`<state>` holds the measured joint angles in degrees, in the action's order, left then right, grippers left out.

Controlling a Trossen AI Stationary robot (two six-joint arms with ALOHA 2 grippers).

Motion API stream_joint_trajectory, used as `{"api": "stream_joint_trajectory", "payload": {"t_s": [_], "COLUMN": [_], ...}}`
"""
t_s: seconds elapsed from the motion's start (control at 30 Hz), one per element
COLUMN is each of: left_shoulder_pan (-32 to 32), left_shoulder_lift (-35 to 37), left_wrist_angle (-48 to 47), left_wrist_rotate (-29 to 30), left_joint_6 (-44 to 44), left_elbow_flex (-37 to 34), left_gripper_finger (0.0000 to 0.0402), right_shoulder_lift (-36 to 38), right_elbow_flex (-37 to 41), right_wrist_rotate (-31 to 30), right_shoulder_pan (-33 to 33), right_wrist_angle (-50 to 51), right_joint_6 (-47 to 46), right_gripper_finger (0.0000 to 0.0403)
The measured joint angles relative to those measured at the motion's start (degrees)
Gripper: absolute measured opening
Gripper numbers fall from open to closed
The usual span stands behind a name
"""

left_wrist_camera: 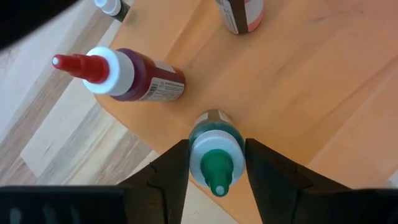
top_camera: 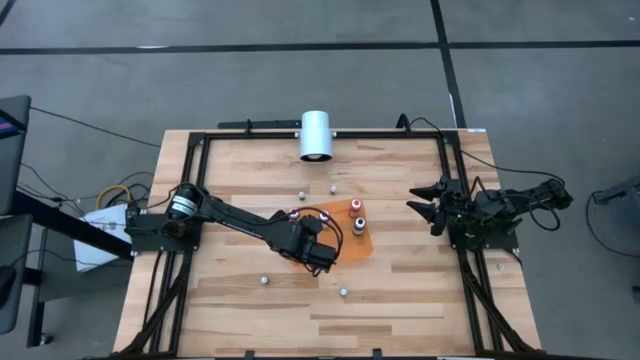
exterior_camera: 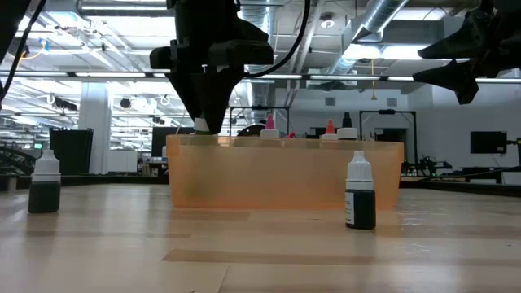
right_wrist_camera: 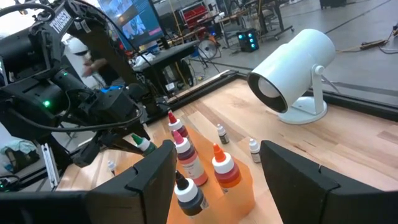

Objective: Pick & Place food coloring
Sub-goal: Put the large green food coloring bottle into the orange container

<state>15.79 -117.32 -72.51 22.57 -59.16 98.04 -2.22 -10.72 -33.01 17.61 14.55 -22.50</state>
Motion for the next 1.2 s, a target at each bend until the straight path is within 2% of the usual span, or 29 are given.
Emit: {"api": "stream_joint_trajectory", "payload": {"t_s": [0.8,1.2], "left_shoulder_pan": [-0.07,-0.15], "left_shoulder_lift": [0.02,0.02], "left_wrist_angle": [-3.71,-4.94], "left_wrist_rotate": [0.81,4.61], "left_joint_6": [1.49,1.51], "left_elbow_flex": [0.00,0.00], "left_gripper_finger": [0.0149,0.0149], "right_shoulder_lift": [0.00,0.00], "right_elbow_flex": [0.00,0.00], "right_wrist_rotate": [0.00,0.00], "right_shoulder_pan": [0.00,-0.02], "right_wrist_angle": [-0.02,-0.02], "right_joint_6": [-0.02,-0.02], "right_gripper_finger": [0.0221,0.0221]}}
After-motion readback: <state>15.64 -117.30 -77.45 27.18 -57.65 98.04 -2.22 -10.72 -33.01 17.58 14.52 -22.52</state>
